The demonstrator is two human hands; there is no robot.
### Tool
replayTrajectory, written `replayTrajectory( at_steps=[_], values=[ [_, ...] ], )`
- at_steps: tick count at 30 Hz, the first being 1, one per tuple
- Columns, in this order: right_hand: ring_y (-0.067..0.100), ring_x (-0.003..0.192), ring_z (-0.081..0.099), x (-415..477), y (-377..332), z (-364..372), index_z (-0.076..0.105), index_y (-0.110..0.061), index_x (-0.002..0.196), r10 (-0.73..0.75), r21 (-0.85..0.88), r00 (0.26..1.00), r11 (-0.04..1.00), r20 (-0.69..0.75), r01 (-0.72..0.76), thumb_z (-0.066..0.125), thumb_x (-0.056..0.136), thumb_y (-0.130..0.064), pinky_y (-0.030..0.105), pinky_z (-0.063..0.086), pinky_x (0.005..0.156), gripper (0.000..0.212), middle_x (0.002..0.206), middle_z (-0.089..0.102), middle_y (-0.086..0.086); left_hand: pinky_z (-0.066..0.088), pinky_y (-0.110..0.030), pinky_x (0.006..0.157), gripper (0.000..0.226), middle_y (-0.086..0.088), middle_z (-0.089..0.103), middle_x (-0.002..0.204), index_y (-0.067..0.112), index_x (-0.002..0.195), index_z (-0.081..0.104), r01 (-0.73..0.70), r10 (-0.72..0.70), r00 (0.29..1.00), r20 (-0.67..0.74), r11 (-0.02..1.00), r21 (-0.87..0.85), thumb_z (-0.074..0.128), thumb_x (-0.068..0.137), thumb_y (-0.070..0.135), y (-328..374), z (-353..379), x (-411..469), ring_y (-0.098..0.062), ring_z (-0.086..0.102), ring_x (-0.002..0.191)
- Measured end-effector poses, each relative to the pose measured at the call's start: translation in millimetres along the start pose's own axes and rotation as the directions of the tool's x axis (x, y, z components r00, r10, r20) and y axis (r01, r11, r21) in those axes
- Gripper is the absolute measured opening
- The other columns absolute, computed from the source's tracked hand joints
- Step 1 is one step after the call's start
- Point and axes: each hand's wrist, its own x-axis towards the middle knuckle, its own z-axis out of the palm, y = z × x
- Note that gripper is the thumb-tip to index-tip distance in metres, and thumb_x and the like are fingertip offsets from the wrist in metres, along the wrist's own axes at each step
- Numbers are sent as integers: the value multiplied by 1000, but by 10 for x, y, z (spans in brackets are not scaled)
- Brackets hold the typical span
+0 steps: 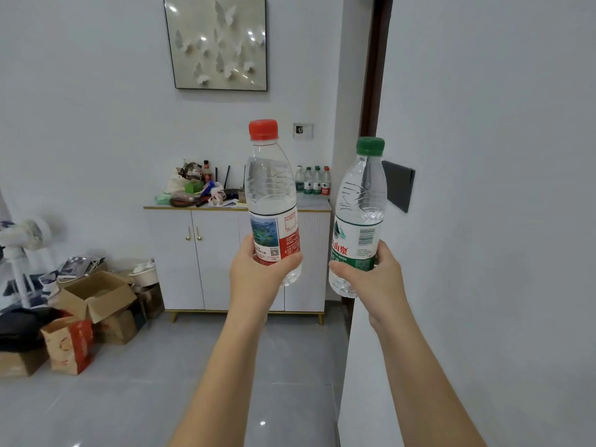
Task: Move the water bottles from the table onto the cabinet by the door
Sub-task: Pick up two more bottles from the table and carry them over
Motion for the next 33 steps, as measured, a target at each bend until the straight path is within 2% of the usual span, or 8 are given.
replayTrajectory(
  at_steps=[5,9,14,18,21,24,28,33],
  values=[
    [1,94,63,522,327,360,56,-36,106,3,19,1000,1000,-29,-3,84,71,-5,23,53,77,54,101,64,-20,55,-28,79,49,11,69,100,38,101,57,-13,13,1000,6,1000,-14,84,70,11,-333,30,653,-6,67,93],
    [1,94,64,1090,528,691,56,-41,96,1,21,999,1000,-45,-1,84,71,-4,22,52,76,52,99,65,-22,56,-31,79,52,9,70,101,35,107,57,-13,14,999,30,1000,-16,84,70,11,-554,57,1330,-7,66,93],
    [2,95,66,1791,652,1062,58,-40,99,-25,28,997,999,-74,27,84,70,-2,18,53,71,54,101,68,-19,56,-31,81,51,8,70,102,31,108,59,3,0,995,100,1000,-29,83,70,8,-713,84,2232,-7,67,92],
    [7,100,67,2241,821,1270,60,-38,107,-38,1,993,999,-115,38,84,69,-3,30,57,83,57,107,70,-13,56,-33,83,57,5,71,104,21,118,60,22,-17,993,120,999,-39,83,68,5,-905,119,2760,-10,68,94],
    [8,101,67,2526,960,1377,61,-34,111,-30,-14,992,999,-124,29,84,69,-3,34,57,87,57,108,70,-11,56,-34,82,59,4,70,105,21,120,59,43,-38,993,109,998,-48,83,69,6,-1070,151,3046,-11,67,95],
    [9,100,68,2801,1116,1478,61,-35,108,-14,-14,994,1000,-107,13,84,68,-2,34,58,86,56,107,71,-11,56,-31,79,56,4,71,103,21,117,60,64,-58,994,95,997,-53,83,69,5,-1227,189,3310,-10,68,93],
    [12,103,67,3202,1364,1580,61,-29,116,10,-15,996,1000,-83,-12,84,69,-3,35,57,86,58,110,70,-9,56,-31,79,54,4,71,102,22,114,60,86,-83,994,70,996,-39,84,68,5,-1460,276,3673,-11,68,92],
    [11,100,68,3877,1700,1697,61,-27,115,13,19,998,1000,-63,-12,83,69,1,29,57,81,57,108,71,-7,56,-28,77,56,3,72,102,20,116,61,83,-82,995,54,996,-18,83,67,4,-1778,506,4230,-10,69,91]
  ],
)
